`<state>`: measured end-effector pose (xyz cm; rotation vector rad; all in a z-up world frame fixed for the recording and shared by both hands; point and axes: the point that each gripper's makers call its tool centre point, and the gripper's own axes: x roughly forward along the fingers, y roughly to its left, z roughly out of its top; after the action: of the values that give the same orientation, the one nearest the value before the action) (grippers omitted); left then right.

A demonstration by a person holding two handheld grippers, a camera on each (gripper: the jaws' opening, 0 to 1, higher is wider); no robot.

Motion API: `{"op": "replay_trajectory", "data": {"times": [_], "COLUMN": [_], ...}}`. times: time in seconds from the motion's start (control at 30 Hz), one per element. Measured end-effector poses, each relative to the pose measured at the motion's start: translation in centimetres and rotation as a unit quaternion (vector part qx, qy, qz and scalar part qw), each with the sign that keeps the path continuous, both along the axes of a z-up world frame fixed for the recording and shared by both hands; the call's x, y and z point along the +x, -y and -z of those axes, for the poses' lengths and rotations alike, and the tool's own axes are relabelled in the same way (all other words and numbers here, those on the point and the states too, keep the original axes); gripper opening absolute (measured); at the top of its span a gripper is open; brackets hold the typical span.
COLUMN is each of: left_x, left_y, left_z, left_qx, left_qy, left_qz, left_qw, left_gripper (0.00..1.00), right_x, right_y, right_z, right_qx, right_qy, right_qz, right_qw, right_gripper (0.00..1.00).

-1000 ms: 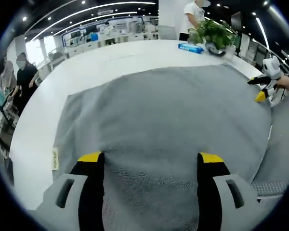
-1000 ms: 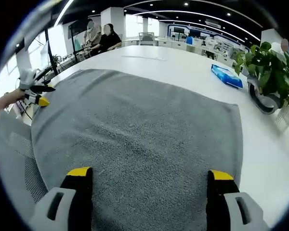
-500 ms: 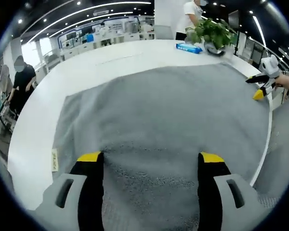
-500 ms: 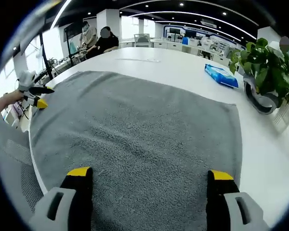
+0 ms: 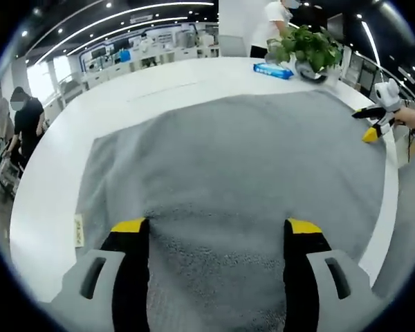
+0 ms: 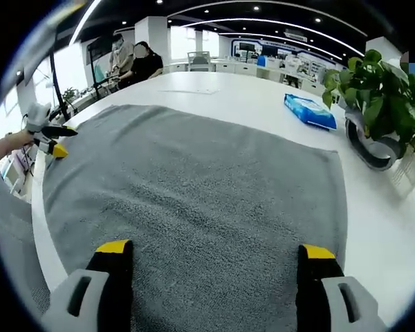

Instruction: Open the folded towel by lifting each exposed corner and separating the folded layers until the towel lies flat within the target outline without major curled edges

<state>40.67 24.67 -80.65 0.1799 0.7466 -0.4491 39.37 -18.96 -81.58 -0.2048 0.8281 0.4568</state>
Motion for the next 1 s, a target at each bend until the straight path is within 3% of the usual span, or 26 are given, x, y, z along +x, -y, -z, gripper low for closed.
{"op": "replay_trajectory", "data": {"times": [1.0], "left_x": [7.3], "left_y": [2.9], "left_z": [0.0], "left_qx": [-0.005], "left_qy": [0.008], "left_qz": [-0.002], "left_qw": [1.0000], "left_gripper": [0.80], "right_x": [8.2], "right_y": [2.8], "right_z": [-0.1], "right_qx": [0.008], "right_qy": [0.023], "right_qz": [0.008], "right_qw": [0.9997], "right_gripper": [1.00]}}
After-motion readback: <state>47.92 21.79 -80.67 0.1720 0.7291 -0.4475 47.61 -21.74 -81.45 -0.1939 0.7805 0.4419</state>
